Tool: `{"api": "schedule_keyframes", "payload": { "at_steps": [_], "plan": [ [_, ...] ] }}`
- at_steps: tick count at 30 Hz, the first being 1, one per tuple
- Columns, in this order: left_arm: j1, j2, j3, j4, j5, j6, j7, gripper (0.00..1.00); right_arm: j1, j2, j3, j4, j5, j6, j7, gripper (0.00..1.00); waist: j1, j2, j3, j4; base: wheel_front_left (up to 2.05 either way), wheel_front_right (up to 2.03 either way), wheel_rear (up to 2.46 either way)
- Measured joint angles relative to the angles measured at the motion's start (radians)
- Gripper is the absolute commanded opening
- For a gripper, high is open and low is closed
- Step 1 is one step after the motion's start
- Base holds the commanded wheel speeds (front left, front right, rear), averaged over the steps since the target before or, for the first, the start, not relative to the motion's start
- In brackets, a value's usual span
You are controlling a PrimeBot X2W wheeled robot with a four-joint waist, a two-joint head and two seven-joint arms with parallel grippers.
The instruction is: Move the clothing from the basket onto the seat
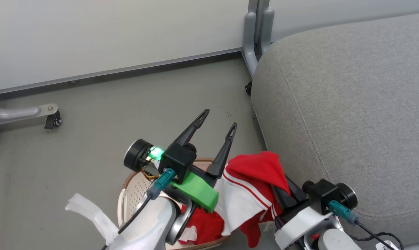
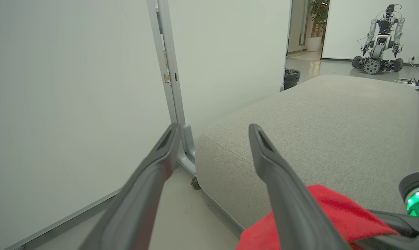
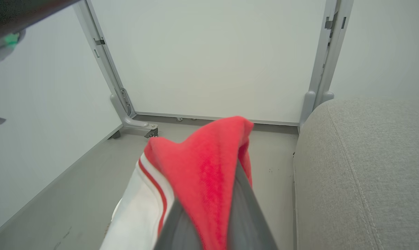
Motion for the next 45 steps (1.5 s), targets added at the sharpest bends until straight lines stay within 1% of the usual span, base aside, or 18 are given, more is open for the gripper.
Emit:
{"api": "schedule_keyframes", "payload": {
  "at_steps": [6,13,16,22,25,32,38,42,45],
  "plan": [
    [0.038,0.027,0.038,0.009,-0.012,0.038,-0.031,1.0,-0.01,-0.002,-0.024,-0.024,-0.002,0.0,0.0,0.0,0.0,0.0,0.016,-0.006,0.0,0.0,0.0],
    [0.087,0.079,0.085,0.003,-0.019,0.074,-0.069,1.0,-0.019,0.0,-0.071,-0.078,-0.009,0.0,0.0,0.0,0.0,0.0,0.032,-0.028,0.0,0.0,0.0],
    [0.113,0.1,0.107,-0.01,-0.021,0.092,-0.083,1.0,-0.03,0.0,-0.092,-0.109,-0.009,0.0,0.0,0.0,0.0,0.0,0.039,-0.046,0.0,0.0,0.0],
    [0.154,0.124,0.139,-0.042,-0.01,0.136,-0.104,1.0,-0.034,0.008,-0.15,-0.186,0.02,0.0,0.0,0.0,-0.0001,0.0,0.056,-0.102,0.0,0.0,0.0],
    [0.167,0.133,0.146,-0.06,-0.007,0.144,-0.11,1.0,-0.039,0.009,-0.176,-0.231,0.024,0.0,0.0,0.0,0.0,0.0,0.07,-0.136,0.0,0.0,0.0],
    [0.168,0.157,0.149,-0.08,0.001,0.143,-0.113,1.0,-0.026,0.016,-0.255,-0.323,0.022,0.0,0.0,0.0,0.0,0.0,0.117,-0.219,0.0,0.0,0.0],
    [0.156,0.18,0.152,-0.1,0.021,0.147,-0.09,1.0,-0.011,0.021,-0.336,-0.362,0.028,0.0,0.0,0.0,0.0,0.0,0.171,-0.277,0.0,0.0,0.0],
    [0.125,0.198,0.146,-0.129,0.034,0.147,-0.069,1.0,-0.069,0.02,-0.412,-0.374,0.049,0.0,0.0,0.0,0.0,0.0,0.234,-0.307,0.0,0.0,0.0],
    [0.099,0.206,0.139,-0.145,0.044,0.142,-0.049,1.0,-0.139,-0.003,-0.454,-0.371,0.061,0.0,0.0,0.0,0.0,0.0,0.277,-0.314,0.0,0.0,0.0]
  ]
}}
